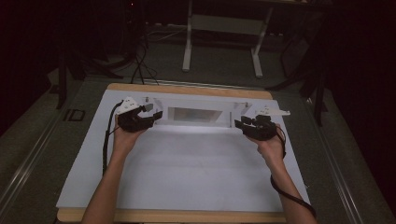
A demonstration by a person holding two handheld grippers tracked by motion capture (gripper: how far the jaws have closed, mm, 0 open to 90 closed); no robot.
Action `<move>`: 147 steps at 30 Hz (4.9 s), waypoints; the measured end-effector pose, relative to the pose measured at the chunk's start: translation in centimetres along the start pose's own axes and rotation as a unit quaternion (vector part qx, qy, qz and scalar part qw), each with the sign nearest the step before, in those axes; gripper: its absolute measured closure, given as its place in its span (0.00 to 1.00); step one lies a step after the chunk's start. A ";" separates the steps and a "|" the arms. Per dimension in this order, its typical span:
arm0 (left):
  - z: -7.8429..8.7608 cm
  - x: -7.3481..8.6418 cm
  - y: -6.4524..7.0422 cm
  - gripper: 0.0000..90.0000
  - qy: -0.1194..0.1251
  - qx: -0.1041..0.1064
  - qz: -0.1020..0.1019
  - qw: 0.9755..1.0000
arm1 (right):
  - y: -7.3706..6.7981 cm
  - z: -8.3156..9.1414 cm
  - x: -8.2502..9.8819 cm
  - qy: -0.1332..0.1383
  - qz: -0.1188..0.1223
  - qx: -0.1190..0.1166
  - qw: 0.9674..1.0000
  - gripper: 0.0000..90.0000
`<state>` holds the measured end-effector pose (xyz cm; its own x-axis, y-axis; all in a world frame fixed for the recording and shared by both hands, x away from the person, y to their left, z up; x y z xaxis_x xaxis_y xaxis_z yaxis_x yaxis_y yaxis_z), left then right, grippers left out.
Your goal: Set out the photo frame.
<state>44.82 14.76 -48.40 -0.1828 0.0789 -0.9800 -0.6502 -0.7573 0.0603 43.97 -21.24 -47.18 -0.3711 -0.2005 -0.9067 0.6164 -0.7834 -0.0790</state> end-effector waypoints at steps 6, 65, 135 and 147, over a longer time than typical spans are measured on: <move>-0.1 -0.1 -0.1 0.47 0.001 0.000 0.004 1.000 | 0.9 0.0 0.2 -0.001 0.006 0.019 1.000 0.63; -3.3 1.1 -2.3 0.50 -0.027 -0.082 -0.005 0.996 | 2.8 -6.1 -0.3 0.057 0.050 0.044 0.996 0.55; 2.1 1.4 1.8 0.51 -0.096 -0.078 0.043 0.991 | -1.2 -1.7 1.5 0.035 0.004 0.011 0.999 0.57; 2.4 2.0 1.4 0.46 -0.079 -0.054 0.055 0.994 | -1.4 -1.4 1.7 0.027 0.012 -0.001 1.000 0.58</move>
<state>41.75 15.44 -49.77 -0.3678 0.0857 -0.9260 -0.5383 -0.8315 0.1369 43.44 -19.70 -49.21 -0.3182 -0.1869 -0.9294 0.6257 -0.7779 -0.0578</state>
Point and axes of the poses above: each handheld gripper's, and its own axes: z roughly backward along the jaws, x roughly out of its underside, y roughly to its right, the point moved 7 cm from there along -z, roughly forward along the jaws, and after that the axes turned 6 degrees about y, right-handed, at the moved point
